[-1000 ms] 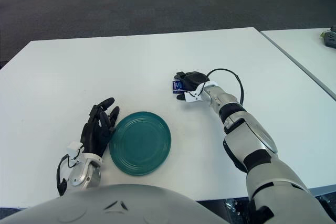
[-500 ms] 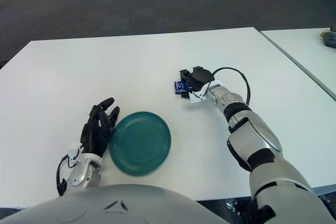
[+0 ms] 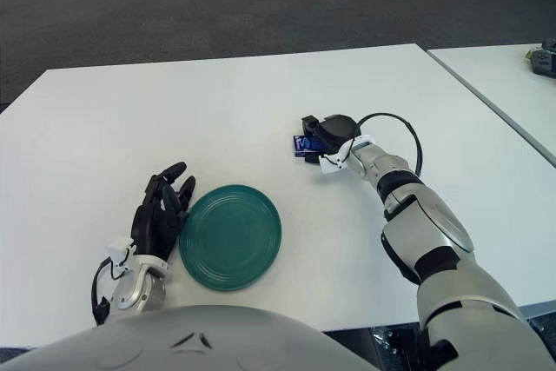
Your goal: Put the gum into the plate.
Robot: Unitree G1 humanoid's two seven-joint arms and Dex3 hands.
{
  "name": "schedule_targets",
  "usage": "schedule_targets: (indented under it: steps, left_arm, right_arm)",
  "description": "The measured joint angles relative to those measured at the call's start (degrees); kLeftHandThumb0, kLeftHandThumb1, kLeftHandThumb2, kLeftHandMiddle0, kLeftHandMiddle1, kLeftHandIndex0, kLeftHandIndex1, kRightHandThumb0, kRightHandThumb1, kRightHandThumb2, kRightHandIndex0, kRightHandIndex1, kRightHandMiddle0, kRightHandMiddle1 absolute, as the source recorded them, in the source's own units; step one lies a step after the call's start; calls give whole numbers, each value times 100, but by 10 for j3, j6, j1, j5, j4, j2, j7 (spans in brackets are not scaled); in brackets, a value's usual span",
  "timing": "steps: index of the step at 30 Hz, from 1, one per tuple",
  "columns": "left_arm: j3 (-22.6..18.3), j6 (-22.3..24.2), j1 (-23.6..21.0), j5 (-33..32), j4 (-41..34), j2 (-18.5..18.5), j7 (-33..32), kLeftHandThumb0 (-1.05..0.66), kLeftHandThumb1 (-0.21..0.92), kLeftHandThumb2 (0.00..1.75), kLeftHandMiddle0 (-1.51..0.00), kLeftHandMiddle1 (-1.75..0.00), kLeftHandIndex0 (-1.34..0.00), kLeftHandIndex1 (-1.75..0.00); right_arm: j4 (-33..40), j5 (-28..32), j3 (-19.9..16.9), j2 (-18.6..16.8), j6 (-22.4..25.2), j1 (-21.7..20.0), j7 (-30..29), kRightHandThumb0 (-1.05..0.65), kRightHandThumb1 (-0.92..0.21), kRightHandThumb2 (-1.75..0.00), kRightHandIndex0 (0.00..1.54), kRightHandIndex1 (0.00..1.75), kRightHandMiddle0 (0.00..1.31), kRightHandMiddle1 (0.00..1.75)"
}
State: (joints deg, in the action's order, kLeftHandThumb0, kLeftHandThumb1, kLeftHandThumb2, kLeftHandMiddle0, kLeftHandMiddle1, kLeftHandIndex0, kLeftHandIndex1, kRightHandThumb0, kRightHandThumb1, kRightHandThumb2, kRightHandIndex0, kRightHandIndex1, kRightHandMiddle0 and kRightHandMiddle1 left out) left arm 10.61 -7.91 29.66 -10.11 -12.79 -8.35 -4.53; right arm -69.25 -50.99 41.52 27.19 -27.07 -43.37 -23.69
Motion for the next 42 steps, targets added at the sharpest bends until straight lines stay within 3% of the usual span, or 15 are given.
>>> schedule_targets:
  steps: [12,18,23,29,35,42]
  left_arm:
    - [-7,-10,-1,-1,7,0,3,-90,92,79,-50,0,-14,-98]
    - [-12,-10,-1,-2,10,1,9,-89,92,80,-51,-1,-14,-98]
    - [-15,-10,-1,-5,11,1,13,-89,92,80,-52,-1,-14,-98]
    - [-18,-16,-1,-6,13,0,16,-90,92,80,-54,-2,-14,-98]
    - [-19,-20,-1,-5,15,0,17,-89,92,81,-52,-1,-14,-97]
    - [-46,-33,-15,-8,35,6,21,-85,92,80,-53,-2,-11,-95]
  right_arm:
    - [5,8,-19,-3,-5,2,-3,-47,-92,-67,79,175,66,175]
    - [57,29,-49,4,-22,-8,36,-45,-92,-66,80,175,67,175]
    - [126,45,-81,12,-26,-22,51,-46,-92,-65,81,175,70,175]
    - [260,73,-123,17,-19,-18,96,-48,-92,-64,84,175,74,175]
    - [385,95,-149,12,3,19,147,-48,-92,-62,88,175,77,175]
    - [546,97,-150,-17,53,89,219,-47,-92,-62,97,175,81,175]
